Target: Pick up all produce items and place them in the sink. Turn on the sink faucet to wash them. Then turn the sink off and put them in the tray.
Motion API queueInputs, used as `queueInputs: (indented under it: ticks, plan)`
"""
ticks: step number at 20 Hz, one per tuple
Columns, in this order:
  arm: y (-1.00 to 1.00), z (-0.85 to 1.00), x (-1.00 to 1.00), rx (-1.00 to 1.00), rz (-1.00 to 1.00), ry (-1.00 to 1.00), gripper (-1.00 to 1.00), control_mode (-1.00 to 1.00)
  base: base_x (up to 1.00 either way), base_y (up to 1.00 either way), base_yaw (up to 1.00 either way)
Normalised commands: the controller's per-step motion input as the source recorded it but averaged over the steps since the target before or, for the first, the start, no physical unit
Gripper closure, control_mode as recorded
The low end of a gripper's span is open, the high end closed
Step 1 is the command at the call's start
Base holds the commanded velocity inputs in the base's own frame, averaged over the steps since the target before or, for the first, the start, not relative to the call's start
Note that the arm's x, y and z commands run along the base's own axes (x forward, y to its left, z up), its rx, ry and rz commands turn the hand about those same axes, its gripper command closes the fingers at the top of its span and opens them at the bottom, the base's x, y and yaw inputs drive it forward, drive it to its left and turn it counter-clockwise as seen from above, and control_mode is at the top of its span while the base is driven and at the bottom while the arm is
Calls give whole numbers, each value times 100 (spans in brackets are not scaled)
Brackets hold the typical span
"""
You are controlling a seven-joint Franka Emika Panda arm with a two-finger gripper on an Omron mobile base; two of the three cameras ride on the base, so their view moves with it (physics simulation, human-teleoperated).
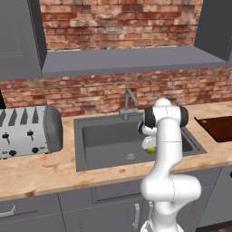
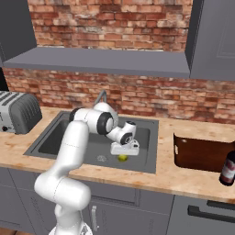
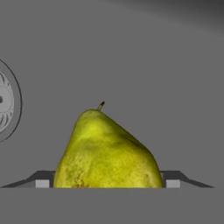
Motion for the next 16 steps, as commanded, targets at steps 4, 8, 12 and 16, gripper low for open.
queueInputs:
  ticks: [4, 8, 12, 16]
  plan:
    - [0, 2, -5, 0, 0, 0, -100, -100, 0, 0, 0]
    - [0, 11, -12, 0, 0, 0, -100, -100, 0, 0, 0]
    - [0, 22, -15, 0, 0, 0, -100, -100, 0, 0, 0]
    - [0, 37, -17, 0, 0, -2, -100, -100, 0, 0, 0]
